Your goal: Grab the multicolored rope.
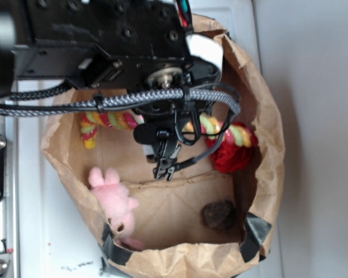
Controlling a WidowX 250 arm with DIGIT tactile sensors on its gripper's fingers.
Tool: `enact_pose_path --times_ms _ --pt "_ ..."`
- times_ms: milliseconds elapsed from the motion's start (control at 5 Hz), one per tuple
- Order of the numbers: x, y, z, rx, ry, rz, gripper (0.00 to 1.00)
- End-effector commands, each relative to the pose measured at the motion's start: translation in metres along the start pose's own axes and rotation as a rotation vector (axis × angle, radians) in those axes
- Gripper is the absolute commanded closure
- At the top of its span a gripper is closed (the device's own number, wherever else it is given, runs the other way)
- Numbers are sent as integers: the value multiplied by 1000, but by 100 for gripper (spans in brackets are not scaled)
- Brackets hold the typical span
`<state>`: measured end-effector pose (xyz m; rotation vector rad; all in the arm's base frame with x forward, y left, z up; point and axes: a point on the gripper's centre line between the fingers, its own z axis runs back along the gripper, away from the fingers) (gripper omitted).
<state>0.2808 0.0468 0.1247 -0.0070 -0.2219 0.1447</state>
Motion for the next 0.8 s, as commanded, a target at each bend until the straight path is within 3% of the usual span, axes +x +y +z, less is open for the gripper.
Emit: enact_pose_path --times_ms 0,200,600 --pt "6 1 53 24 -64 12 100" --pt "4 2 59 15 -56 18 100" --pt "-2 -1 63 -26 -101 -6 100"
